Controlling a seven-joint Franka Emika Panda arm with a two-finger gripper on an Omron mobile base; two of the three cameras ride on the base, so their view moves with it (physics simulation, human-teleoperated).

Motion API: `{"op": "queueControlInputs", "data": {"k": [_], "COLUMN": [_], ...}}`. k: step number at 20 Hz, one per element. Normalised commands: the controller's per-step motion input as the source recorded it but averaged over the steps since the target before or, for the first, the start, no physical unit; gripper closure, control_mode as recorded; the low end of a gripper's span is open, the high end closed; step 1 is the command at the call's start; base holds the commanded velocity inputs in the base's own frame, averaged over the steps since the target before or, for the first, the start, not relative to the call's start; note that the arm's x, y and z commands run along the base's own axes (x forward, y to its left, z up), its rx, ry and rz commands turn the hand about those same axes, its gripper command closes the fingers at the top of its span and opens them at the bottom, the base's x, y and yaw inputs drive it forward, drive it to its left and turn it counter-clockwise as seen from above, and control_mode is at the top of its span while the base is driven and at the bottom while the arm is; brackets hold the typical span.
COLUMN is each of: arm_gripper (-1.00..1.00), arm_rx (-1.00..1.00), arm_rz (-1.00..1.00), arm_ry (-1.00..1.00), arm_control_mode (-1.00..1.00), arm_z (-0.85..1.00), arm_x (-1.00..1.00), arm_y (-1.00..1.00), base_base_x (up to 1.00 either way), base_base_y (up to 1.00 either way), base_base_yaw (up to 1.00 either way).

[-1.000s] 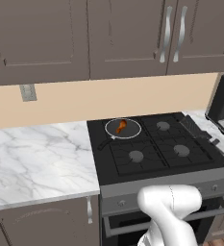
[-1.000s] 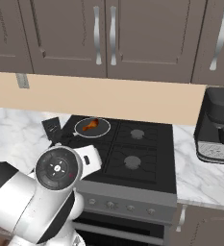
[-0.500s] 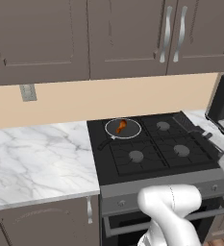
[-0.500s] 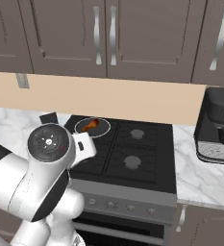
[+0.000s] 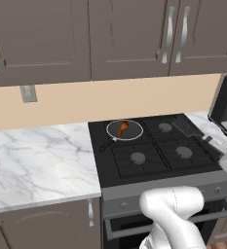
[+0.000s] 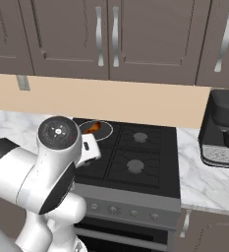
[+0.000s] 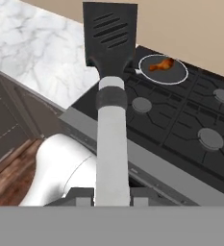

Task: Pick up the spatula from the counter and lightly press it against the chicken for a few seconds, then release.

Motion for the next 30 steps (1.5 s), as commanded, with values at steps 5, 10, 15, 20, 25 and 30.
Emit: {"op": "queueControlInputs", "data": {"k": [5,10,15,20,25,30], "arm_gripper": [1.00,1.00,1.00,1.00,1.00,1.00], "arm_rx": [0.00,0.00,-0.02,-0.04,-0.06,-0.04], "arm_rz": [0.00,0.00,0.00,0.00,0.00,0.00], "arm_ry": [0.01,0.00,0.00,0.00,0.00,0.02], "arm_control_mode": [-1.00,-1.00,-1.00,-1.00,-1.00,-1.00], "arm_z": [-0.02,0.00,-0.03,-0.09,-0.04,0.00], "arm_x": [0.08,0.07,0.06,0.05,0.13,0.19], "arm_y": [0.01,0.09,0.09,0.05,0.02,0.00], "base_base_x": [0.00,0.00,0.00,0.00,0.00,0.00], "base_base_y": [0.00,0.00,0.00,0.00,0.00,0.00], "base_base_yaw": [0.00,0.00,0.00,0.00,0.00,0.00]}}
